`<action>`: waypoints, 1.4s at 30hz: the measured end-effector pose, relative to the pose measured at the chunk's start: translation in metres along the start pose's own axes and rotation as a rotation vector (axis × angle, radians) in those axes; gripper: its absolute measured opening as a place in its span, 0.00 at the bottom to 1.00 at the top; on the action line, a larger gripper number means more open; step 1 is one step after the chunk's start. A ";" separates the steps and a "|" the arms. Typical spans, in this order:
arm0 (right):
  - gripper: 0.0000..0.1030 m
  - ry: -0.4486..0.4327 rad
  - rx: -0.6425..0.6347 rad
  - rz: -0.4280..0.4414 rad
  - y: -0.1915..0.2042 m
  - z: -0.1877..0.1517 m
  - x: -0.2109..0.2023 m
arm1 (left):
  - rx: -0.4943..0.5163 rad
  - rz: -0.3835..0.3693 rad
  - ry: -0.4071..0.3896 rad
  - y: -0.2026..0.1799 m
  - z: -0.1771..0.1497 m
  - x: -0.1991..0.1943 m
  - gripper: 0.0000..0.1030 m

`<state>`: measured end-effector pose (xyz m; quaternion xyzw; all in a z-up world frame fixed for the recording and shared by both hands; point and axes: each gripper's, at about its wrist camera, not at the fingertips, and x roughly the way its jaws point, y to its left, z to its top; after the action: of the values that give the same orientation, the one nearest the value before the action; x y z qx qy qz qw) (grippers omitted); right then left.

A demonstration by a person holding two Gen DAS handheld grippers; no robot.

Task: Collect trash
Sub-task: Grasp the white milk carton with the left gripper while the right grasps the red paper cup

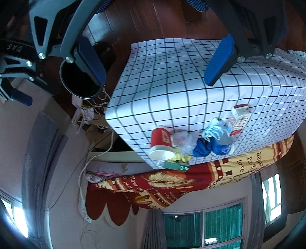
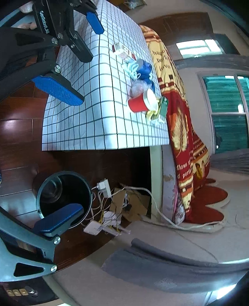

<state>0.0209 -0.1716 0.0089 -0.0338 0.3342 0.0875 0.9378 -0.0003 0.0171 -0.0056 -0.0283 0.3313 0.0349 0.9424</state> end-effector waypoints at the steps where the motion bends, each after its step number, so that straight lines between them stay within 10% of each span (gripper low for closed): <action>1: 1.00 -0.007 -0.008 0.018 0.003 0.003 0.001 | -0.004 0.011 0.001 0.005 0.001 0.002 1.00; 25: 0.93 -0.017 -0.171 0.239 0.117 0.087 0.144 | -0.215 0.279 0.010 0.174 0.027 0.088 0.99; 42: 0.71 0.023 -0.202 0.223 0.146 0.112 0.234 | -0.260 0.239 0.071 0.205 0.036 0.142 0.66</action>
<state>0.2414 0.0183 -0.0532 -0.0917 0.3361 0.2239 0.9102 0.1155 0.2305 -0.0727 -0.1113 0.3580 0.1880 0.9078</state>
